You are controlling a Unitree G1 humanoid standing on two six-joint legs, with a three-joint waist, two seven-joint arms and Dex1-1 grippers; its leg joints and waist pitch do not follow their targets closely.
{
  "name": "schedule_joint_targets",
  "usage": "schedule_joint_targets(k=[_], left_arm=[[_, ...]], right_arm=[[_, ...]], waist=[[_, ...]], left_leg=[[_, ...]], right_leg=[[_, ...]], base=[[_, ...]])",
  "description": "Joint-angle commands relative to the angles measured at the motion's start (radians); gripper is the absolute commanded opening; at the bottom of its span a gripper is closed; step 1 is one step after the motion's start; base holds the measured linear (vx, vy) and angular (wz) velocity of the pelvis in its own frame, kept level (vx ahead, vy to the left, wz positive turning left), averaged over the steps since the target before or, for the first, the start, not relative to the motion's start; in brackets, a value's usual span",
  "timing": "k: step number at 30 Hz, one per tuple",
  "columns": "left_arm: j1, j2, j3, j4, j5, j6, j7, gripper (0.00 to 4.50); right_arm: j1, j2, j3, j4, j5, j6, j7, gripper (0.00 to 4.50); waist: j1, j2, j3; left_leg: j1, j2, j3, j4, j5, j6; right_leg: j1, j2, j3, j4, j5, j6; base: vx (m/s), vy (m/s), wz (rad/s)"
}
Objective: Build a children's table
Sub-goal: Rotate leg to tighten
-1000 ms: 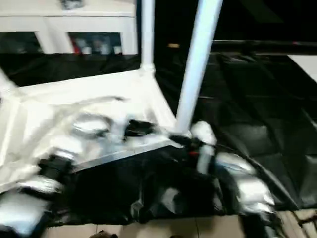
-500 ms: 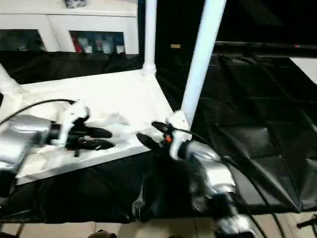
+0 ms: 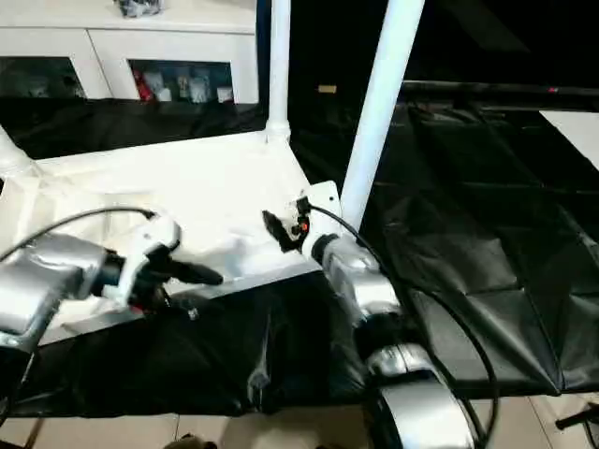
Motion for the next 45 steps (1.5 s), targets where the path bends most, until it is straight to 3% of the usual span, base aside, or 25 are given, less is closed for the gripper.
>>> schedule_joint_targets(k=[1, 7, 10, 15, 21, 26, 27, 29, 30, 32, 33, 34, 35, 37, 38, 42, 45], left_arm=[[0.004, 0.014, -0.014, -0.031, 0.009, 0.01, 0.01, 3.73], [0.022, 0.014, -0.044, -0.048, 0.014, 0.013, 0.025, 4.18], [0.013, 0.01, -0.054, 0.011, 0.071, -0.039, 0.098, 4.38], [0.008, 0.026, -0.06, 0.026, 0.086, -0.057, 0.115, 4.45], [-0.023, -0.011, -0.051, 0.108, 0.135, -0.139, 0.225, 4.45], [-0.062, -0.063, -0.036, 0.183, 0.16, -0.201, 0.328, 4.45], [-0.064, -0.067, -0.034, 0.19, 0.164, -0.211, 0.339, 4.45], [-0.065, -0.081, -0.019, 0.209, 0.169, -0.241, 0.381, 4.45], [-0.063, -0.09, -0.006, 0.215, 0.167, -0.276, 0.402, 4.45], [-0.049, -0.118, 0.036, 0.206, 0.142, -0.334, 0.442, 4.45], [-0.038, -0.137, 0.065, 0.195, 0.121, -0.36, 0.463, 4.45], [-0.031, -0.149, 0.083, 0.187, 0.107, -0.373, 0.474, 4.45], [-0.014, -0.162, 0.108, 0.172, 0.091, -0.388, 0.494, 4.45], [0.019, -0.178, 0.146, 0.155, 0.073, -0.423, 0.544, 4.45], [0.054, -0.193, 0.186, 0.139, 0.056, -0.448, 0.584, 4.45], [0.14, -0.233, 0.277, 0.107, 0.021, -0.525, 0.666, 4.45], [0.184, -0.262, 0.341, 0.118, 0.027, -0.616, 0.753, 4.45]], right_arm=[[-0.029, -0.011, -0.048, 0.057, 0.005, -0.031, -0.052, 3.84], [-0.069, -0.03, -0.091, 0.142, 0.001, -0.074, -0.149, 3.84], [-0.09, -0.055, -0.109, 0.192, 0.005, -0.104, -0.182, 3.84], [-0.107, -0.091, -0.141, 0.235, 0.003, -0.138, -0.207, 3.84], [-0.105, -0.166, -0.16, 0.256, 0.004, -0.164, -0.229, 3.84], [-0.115, -0.222, -0.181, 0.283, 0.0, -0.182, -0.242, 3.84], [-0.116, -0.229, -0.182, 0.287, -0.002, -0.185, -0.245, 3.84], [-0.119, -0.246, -0.186, 0.295, -0.004, -0.192, -0.25, 3.84], [-0.12, -0.251, -0.187, 0.298, -0.003, -0.195, -0.247, 3.84], [-0.118, -0.255, -0.18, 0.291, -0.007, -0.209, -0.217, 3.84], [-0.114, -0.251, -0.171, 0.281, -0.011, -0.218, -0.191, 3.84], [-0.112, -0.248, -0.165, 0.273, -0.014, -0.223, -0.173, 3.84], [-0.104, -0.239, -0.154, 0.256, -0.015, -0.237, -0.131, 3.84], [-0.09, -0.224, -0.135, 0.227, -0.016, -0.257, -0.068, 3.84], [-0.072, -0.209, -0.122, 0.191, -0.005, -0.265, -0.001, 3.84], [-0.004, -0.179, -0.089, 0.073, 0.02, -0.265, 0.093, 3.84], [0.061, -0.159, -0.06, -0.02, 0.03, -0.252, 0.123, 3.84]], waist=[[-0.008, 0.005, -0.068], [-0.007, 0.004, -0.068], [-0.007, 0.003, -0.069], [-0.007, -0.004, -0.064], [0.001, 0.001, -0.061], [0.006, 0.004, -0.067], [0.005, 0.0, -0.068], [0.005, 0.005, -0.071], [0.007, 0.011, -0.073], [0.003, 0.007, -0.076], [0.006, 0.02, -0.078], [0.002, 0.016, -0.078], [-0.001, 0.024, -0.078], [-0.005, 0.026, -0.077], [-0.013, 0.026, -0.076], [-0.022, 0.031, -0.075], [-0.022, 0.037, -0.073]], left_leg=[[0.02, 0.038, -0.016, -0.072, -0.173, -0.021], [0.02, 0.037, -0.016, -0.07, -0.181, -0.03], [0.021, 0.036, -0.015, -0.068, -0.191, -0.031], [0.021, 0.035, -0.016, -0.067, -0.241, -0.037], [0.034, 0.034, -0.013, -0.064, -0.304, -0.047], [0.023, 0.034, -0.018, -0.063, -0.28, -0.046], [0.018, 0.033, -0.018, -0.063, -0.265, -0.042], [0.015, 0.032, -0.018, -0.06, -0.243, -0.038], [0.014, 0.032, -0.019, -0.058, -0.227, -0.034], [0.006, 0.032, -0.019, -0.055, -0.201, -0.022], [0.008, 0.031, -0.02, -0.053, -0.195, -0.022], [0.005, 0.031, -0.018, -0.052, -0.191, -0.016], [0.004, 0.031, -0.019, -0.051, -0.196, -0.005], [0.004, 0.032, -0.02, -0.052, -0.205, 0.001], [-0.006, 0.033, -0.022, -0.052, -0.204, 0.019], [-0.001, 0.035, -0.02, -0.05, -0.206, 0.053], [0.005, 0.04, -0.022, -0.055, -0.249, 0.04]], right_leg=[[0.043, -0.065, 0.052, -0.051, -0.177, -0.205], [0.043, -0.062, 0.051, -0.046, -0.167, -0.197], [0.042, -0.062, 0.05, -0.047, -0.169, -0.193], [0.038, -0.064, 0.052, -0.056, -0.261, -0.174], [0.024, -0.058, 0.052, -0.067, -0.329, -0.161], [0.033, -0.061, 0.05, -0.062, -0.294, -0.163], [0.038, -0.06, 0.049, -0.059, -0.275, -0.165], [0.042, -0.06, 0.048, -0.054, -0.239, -0.17], [0.042, -0.059, 0.047, -0.051, -0.208, -0.178], [0.05, -0.058, 0.045, -0.045, -0.14, -0.199], [0.049, -0.059, 0.045, -0.042, -0.123, -0.206], [0.05, -0.058, 0.045, -0.042, -0.104, -0.214], [0.051, -0.057, 0.042, -0.041, -0.081, -0.232], [0.052, -0.056, 0.041, -0.042, -0.079, -0.238], [0.06, -0.059, 0.04, -0.041, -0.069, -0.243], [0.054, -0.058, 0.041, -0.048, -0.11, -0.248], [0.048, -0.055, 0.04, -0.056, -0.176, -0.227]], base=[[0.0, 0.0, 0.0], [0.0, 0.0, 0.0], [0.0, 0.0, 0.0], [0.0, 0.0, 0.0], [0.0, 0.0, 0.0], [0.0, 0.0, 0.0], [0.0, 0.0, 0.0], [0.0, 0.0, 0.0], [0.0, 0.0, 0.0], [0.0, 0.0, 0.0], [0.0, 0.0, 0.0], [0.0, 0.0, 0.0], [0.0, 0.0, 0.0], [0.0, 0.0, 0.0], [0.0, 0.0, 0.0], [0.0, 0.0, 0.0], [0.0, 0.0, 0.0]])
